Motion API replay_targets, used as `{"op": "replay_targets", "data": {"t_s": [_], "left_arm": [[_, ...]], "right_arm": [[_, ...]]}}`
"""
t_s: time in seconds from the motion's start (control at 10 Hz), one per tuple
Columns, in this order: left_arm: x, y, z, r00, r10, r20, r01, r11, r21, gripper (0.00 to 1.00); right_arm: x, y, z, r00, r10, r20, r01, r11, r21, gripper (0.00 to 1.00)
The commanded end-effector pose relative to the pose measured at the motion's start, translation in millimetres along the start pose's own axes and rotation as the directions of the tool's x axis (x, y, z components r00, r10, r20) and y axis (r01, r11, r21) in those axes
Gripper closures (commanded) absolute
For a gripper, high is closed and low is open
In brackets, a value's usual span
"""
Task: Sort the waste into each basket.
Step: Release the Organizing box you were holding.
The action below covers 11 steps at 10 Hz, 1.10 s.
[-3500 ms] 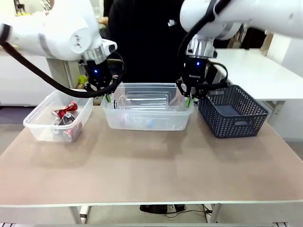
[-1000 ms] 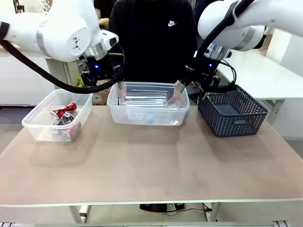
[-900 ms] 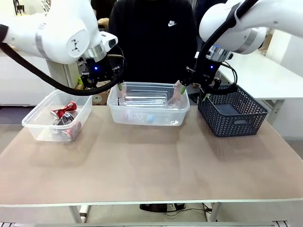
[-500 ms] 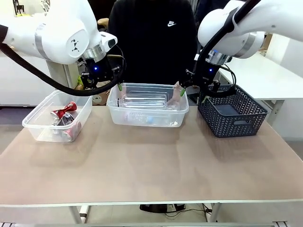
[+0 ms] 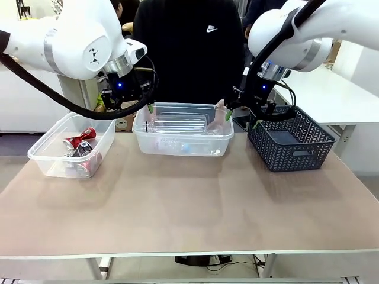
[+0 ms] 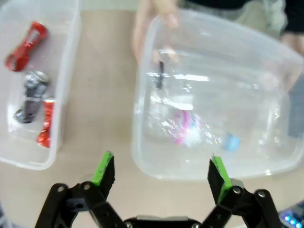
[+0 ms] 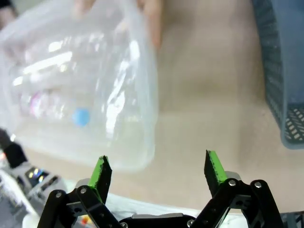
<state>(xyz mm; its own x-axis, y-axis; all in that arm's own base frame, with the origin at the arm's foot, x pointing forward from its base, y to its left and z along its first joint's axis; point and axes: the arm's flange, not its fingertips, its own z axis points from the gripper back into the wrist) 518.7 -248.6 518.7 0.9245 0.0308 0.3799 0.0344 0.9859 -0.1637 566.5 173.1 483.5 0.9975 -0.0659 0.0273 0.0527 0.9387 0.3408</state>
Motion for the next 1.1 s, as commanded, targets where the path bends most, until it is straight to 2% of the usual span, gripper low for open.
{"op": "replay_targets", "data": {"t_s": [0.0,0.1,0.2,0.3,0.4,0.5,0.6,0.7,0.8,0.9,1.0], "left_arm": [[-19.1,5.7,35.5,0.965,-0.252,-0.074,0.229,0.946,-0.228,0.00],[-33.2,27.7,59.6,0.962,-0.262,-0.071,0.225,0.916,-0.332,0.00],[-44.3,52.0,76.1,0.977,-0.210,-0.028,0.182,0.900,-0.396,0.00],[-53.8,76.9,84.9,0.978,-0.205,-0.030,0.150,0.800,-0.581,0.00],[-58.9,95.7,86.8,0.988,-0.152,-0.036,0.086,0.724,-0.684,0.00],[-62.1,115.6,90.7,0.994,-0.099,-0.038,0.032,0.616,-0.787,0.00],[-66.9,140.1,95.6,1.000,0.003,-0.017,-0.016,0.504,-0.864,0.00],[-75.9,164.0,96.9,0.994,0.106,0.006,-0.039,0.413,-0.910,0.00],[-81.7,180.7,92.2,0.982,0.191,-0.005,-0.078,0.378,-0.922,0.00],[-77.2,179.9,85.4,0.972,0.232,-0.029,-0.121,0.395,-0.911,0.00],[-60.0,159.7,70.6,0.964,0.239,-0.113,-0.225,0.517,-0.826,0.00]], "right_arm": [[-75.7,-52.8,49.1,0.983,0.156,-0.093,-0.127,0.958,0.257,0.00],[-106.4,-84.5,64.4,0.983,0.149,-0.106,-0.100,0.923,0.372,0.00],[-129.0,-112.1,75.1,0.969,0.168,-0.183,-0.055,0.864,0.500,0.00],[-147.3,-141.1,87.7,0.958,0.169,-0.233,0.027,0.754,0.656,0.00],[-159.6,-165.4,97.8,0.957,0.147,-0.250,0.105,0.627,0.772,0.00],[-169.6,-190.8,107.1,0.961,0.098,-0.258,0.178,0.496,0.850,0.00],[-178.8,-217.0,115.5,0.968,0.023,-0.250,0.228,0.342,0.912,0.00],[-185.6,-242.1,118.9,0.971,-0.046,-0.236,0.240,0.223,0.945,0.00],[-185.0,-258.9,116.4,0.966,-0.083,-0.244,0.255,0.163,0.953,0.00],[-172.3,-252.6,110.6,0.955,-0.188,-0.229,0.267,0.209,0.941,0.00],[-192.7,-263.6,119.9,0.971,0.011,-0.239,0.226,0.291,0.930,0.00]]}}
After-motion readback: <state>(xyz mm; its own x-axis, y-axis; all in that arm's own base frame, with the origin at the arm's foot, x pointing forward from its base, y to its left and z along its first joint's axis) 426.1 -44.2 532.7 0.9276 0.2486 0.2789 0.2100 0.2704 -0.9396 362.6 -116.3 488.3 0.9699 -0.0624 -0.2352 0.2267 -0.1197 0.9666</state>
